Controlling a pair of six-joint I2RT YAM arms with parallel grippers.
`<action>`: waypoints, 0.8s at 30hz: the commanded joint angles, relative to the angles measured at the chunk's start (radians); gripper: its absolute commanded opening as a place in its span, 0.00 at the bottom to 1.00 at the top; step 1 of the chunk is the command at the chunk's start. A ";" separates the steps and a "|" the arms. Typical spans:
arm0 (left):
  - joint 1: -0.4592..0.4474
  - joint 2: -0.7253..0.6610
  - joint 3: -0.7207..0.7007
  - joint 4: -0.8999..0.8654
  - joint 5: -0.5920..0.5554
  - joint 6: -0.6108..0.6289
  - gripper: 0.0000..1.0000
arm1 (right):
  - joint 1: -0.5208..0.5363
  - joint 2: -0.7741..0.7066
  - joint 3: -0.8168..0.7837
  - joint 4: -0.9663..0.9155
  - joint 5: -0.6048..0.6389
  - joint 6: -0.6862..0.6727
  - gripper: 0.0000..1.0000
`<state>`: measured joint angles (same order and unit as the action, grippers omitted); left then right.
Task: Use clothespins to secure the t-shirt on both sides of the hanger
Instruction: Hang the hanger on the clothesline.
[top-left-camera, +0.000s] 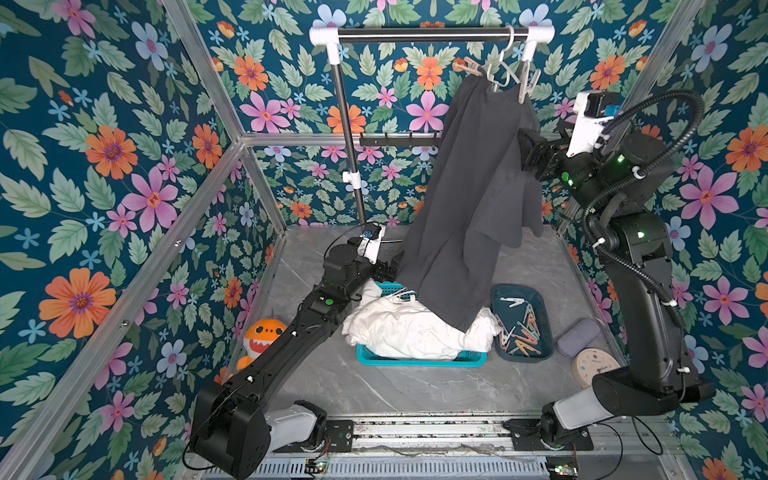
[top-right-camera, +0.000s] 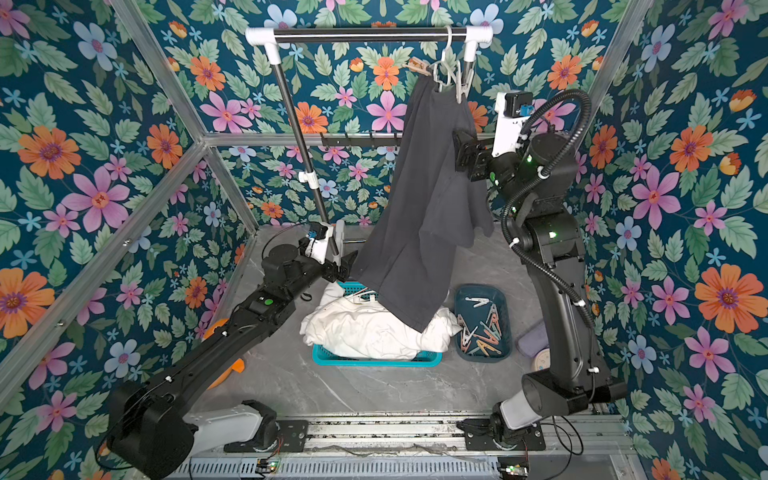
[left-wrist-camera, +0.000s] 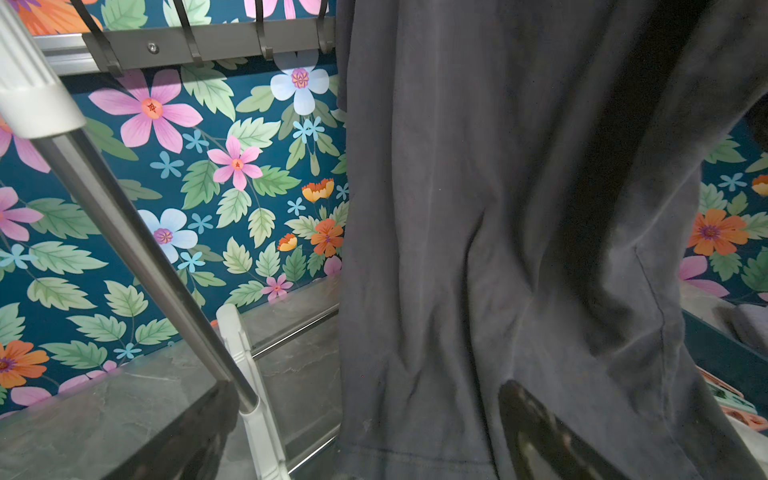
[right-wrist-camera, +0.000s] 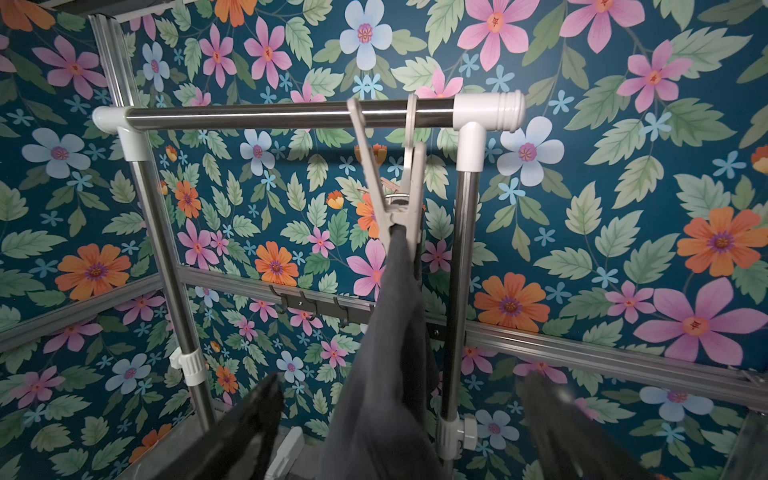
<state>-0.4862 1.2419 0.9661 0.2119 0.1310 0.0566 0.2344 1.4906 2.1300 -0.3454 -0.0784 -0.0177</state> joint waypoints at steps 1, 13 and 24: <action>0.000 0.007 0.011 -0.014 -0.022 -0.030 0.98 | 0.000 -0.066 -0.103 0.031 0.013 0.005 1.00; 0.000 0.036 0.035 -0.061 -0.027 -0.050 0.96 | 0.001 -0.358 -0.485 -0.041 0.026 0.057 0.99; 0.000 0.049 0.038 -0.058 -0.024 -0.076 0.99 | 0.004 -0.527 -0.880 0.005 -0.231 0.222 0.99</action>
<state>-0.4862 1.2915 1.0050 0.1547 0.1036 -0.0002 0.2371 0.9886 1.3170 -0.3916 -0.2329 0.1398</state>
